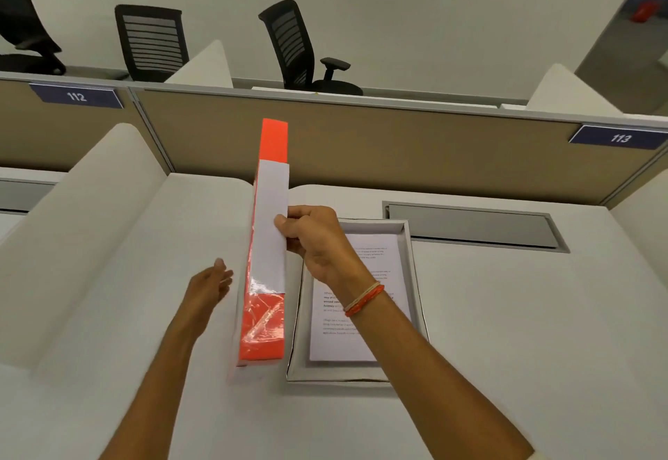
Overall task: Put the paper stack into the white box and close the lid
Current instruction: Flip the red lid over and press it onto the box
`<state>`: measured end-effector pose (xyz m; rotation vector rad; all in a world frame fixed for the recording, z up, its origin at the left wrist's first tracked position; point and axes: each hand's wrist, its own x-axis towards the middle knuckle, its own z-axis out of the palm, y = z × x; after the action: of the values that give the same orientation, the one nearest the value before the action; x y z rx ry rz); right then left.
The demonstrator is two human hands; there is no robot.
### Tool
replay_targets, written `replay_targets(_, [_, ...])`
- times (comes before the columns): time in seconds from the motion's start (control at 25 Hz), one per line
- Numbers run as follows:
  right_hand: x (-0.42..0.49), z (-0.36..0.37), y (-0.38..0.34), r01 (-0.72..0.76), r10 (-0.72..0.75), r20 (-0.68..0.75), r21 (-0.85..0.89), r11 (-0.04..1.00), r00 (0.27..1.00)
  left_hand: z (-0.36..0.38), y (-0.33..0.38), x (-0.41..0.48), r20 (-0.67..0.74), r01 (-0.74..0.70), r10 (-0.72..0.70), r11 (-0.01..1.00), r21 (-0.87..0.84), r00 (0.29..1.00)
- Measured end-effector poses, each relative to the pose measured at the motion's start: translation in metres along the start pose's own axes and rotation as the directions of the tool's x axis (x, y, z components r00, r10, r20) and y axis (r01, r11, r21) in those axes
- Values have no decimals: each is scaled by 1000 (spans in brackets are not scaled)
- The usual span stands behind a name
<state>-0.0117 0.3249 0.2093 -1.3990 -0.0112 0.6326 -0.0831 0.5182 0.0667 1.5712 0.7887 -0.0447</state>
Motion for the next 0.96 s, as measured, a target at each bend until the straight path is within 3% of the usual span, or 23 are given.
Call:
replay_targets(0.12, [-9,-28,-5,-15,10,37,136,991,999,19,-20,5,163,180,-152,969,-169,975])
replay_targets(0.2, [-13,-51,-6,-28,17,53,224,974,998,29,-27,3,288,237,-153,930,-282,945])
replay_targets(0.36, [-25,-113,4,27,-15,-66,198,980,998,46,-23,-5,277,135,-47,941,-309,960])
replay_targets(0.48, [-40,-155,24,32,-59,-229,-119,992,972,61,-14,-15,186,-57,85,986,-154,979])
replay_targets(0.64, [-42,-188,71,-132,-75,-371,-502,855,925,92,-10,-30,128,-252,236,959,128,963])
replay_targets(0.96, [-23,-223,149,-262,-49,-484,-552,792,874,129,-46,-12,95,-292,282,833,469,955])
